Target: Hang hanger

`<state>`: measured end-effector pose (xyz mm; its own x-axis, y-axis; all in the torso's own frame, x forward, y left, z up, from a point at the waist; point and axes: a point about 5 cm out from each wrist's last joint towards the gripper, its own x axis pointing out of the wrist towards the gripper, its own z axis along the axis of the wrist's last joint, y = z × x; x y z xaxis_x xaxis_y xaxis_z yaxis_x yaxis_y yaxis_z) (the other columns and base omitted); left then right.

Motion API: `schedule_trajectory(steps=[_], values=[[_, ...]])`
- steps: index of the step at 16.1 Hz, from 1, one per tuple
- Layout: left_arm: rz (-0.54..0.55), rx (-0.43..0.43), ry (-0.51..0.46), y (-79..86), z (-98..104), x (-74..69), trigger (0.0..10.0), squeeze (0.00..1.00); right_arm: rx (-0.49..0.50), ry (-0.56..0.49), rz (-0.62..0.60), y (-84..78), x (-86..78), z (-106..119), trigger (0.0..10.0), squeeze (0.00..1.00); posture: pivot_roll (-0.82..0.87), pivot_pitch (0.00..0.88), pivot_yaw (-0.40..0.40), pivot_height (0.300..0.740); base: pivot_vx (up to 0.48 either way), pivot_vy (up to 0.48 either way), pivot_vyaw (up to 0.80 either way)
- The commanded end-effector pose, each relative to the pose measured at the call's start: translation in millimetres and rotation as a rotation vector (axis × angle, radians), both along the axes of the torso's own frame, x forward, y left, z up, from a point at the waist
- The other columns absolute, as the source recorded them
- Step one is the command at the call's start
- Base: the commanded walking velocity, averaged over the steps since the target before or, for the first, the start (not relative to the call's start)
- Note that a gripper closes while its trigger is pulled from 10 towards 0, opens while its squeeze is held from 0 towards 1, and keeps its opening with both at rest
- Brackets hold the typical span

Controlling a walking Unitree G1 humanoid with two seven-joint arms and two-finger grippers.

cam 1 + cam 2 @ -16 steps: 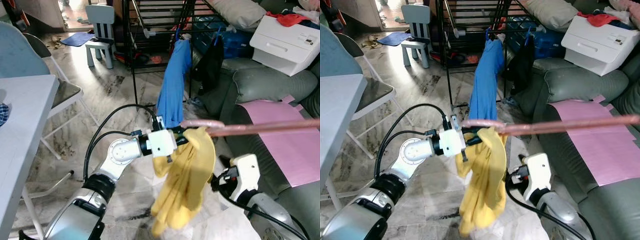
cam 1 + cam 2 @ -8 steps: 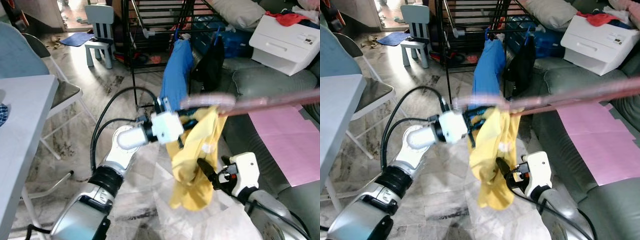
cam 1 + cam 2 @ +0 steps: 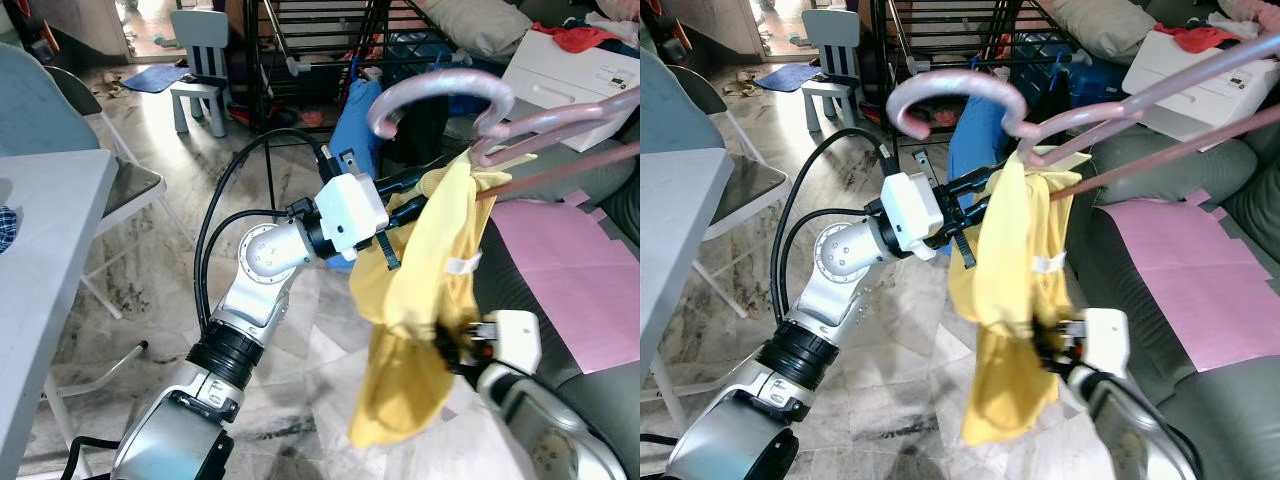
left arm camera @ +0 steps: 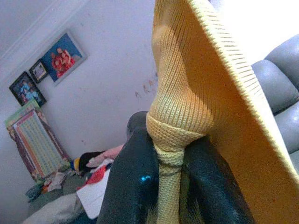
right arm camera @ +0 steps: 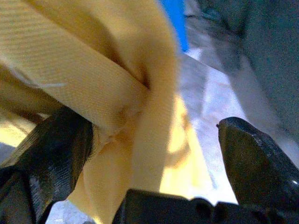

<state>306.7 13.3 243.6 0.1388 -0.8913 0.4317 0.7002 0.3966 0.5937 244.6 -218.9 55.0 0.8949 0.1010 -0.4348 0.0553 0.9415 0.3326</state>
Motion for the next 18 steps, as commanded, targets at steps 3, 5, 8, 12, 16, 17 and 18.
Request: schedule_trajectory(steps=[3, 5, 8, 12, 16, 17, 18], values=[[0.098, -0.059, -0.059, 11.9, 18.7, 7.7, 0.0, 0.0, -0.083, 0.116, -0.127, -31.4, -28.6, -11.8, 0.0, 0.0, 0.0, 0.0, -0.05, 0.74, 0.0, 0.0, 0.0], [0.144, -0.036, -0.048, 15.2, 11.5, 12.2, 0.0, 0.0, -0.135, 0.125, -0.167, -47.1, -41.0, -7.9, 0.0, 0.0, -0.01, 0.0, -0.049, 0.74, 0.0, 0.0, 0.0], [0.217, 0.021, -0.039, 21.6, -2.2, 19.7, 0.0, 0.0, -0.209, 0.115, -0.28, -81.1, -53.8, 6.3, 0.0, 0.0, -0.02, 0.0, -0.047, 0.74, 0.0, 0.0, 0.0], [0.258, 0.108, -0.022, 34.0, -29.4, 23.1, 0.0, 0.0, -0.249, -0.012, -0.479, -128.2, -43.6, 50.4, 0.0, 0.0, -0.02, 0.0, -0.049, 0.74, 0.0, 0.0, 0.0], [0.206, 0.29, 0.012, 41.2, -72.6, 12.6, 0.0, 0.0, -0.256, -0.136, -0.533, -140.0, -25.0, 91.0, 0.0, 0.0, -0.02, 0.0, -0.058, 0.74, 0.0, 0.0, 0.0], [0.199, 0.339, 0.034, 42.2, -84.1, 10.4, 0.0, 0.0, -0.259, -0.163, -0.532, -139.8, -21.2, 99.9, 0.0, 0.0, -0.02, 0.0, -0.061, 0.74, 0.0, 0.0, 0.0], [0.202, 0.368, 0.052, 42.5, -90.4, 10.3, 0.0, 0.0, -0.261, -0.174, -0.531, -139.3, -19.5, 103.9, 0.0, 0.0, -0.02, 0.0, -0.061, 0.74, 0.0, 0.0, 0.0]])
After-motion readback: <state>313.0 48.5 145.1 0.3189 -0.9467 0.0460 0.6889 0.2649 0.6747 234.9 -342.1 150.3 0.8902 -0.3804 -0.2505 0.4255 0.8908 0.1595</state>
